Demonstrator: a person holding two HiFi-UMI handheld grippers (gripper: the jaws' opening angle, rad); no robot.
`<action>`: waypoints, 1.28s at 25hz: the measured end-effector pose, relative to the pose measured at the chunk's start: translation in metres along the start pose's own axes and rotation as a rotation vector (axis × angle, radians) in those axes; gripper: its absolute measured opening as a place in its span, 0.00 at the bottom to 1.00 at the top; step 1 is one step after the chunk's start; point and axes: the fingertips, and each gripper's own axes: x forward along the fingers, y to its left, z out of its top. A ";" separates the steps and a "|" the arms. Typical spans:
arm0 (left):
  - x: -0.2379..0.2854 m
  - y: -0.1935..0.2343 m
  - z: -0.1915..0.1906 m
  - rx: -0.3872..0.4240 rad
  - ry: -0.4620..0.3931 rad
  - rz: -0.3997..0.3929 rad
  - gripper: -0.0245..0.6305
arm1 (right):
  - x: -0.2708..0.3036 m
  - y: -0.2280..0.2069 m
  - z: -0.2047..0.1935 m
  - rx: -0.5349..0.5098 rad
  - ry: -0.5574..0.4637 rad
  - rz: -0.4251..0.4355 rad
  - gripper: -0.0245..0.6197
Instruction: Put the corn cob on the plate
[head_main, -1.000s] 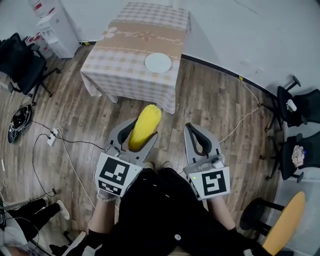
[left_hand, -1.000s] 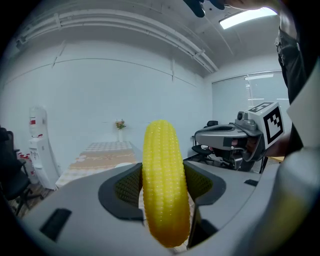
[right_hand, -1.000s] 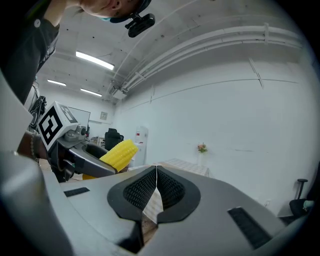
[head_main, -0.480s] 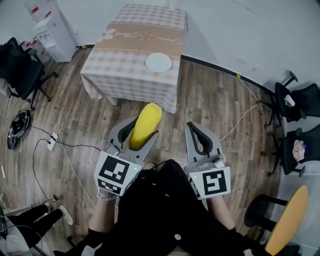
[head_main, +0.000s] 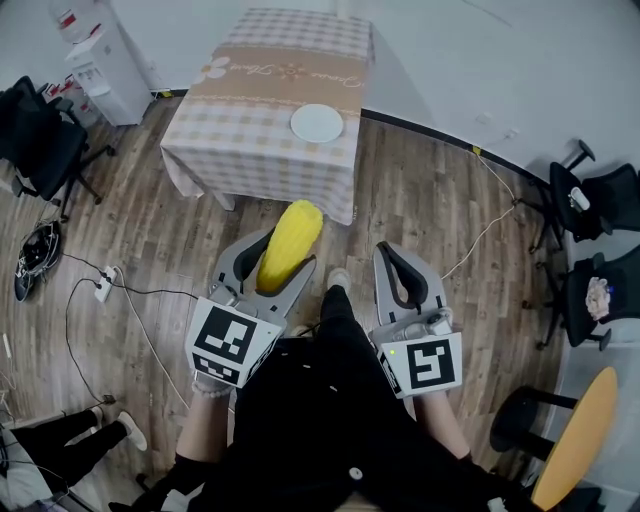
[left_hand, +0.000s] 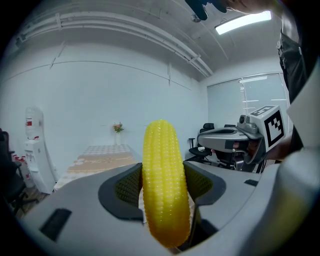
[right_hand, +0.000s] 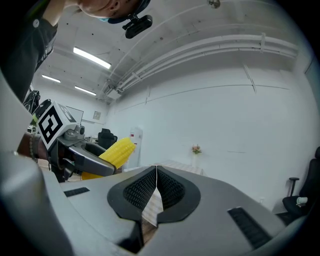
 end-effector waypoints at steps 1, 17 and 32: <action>0.001 0.001 0.000 -0.002 0.001 0.002 0.43 | 0.001 -0.001 -0.001 0.000 0.001 0.002 0.10; 0.037 0.032 0.009 -0.007 0.002 0.048 0.43 | 0.054 -0.021 -0.005 -0.004 -0.010 0.076 0.10; 0.115 0.085 0.027 -0.027 0.019 0.085 0.43 | 0.136 -0.080 -0.010 0.012 0.008 0.125 0.10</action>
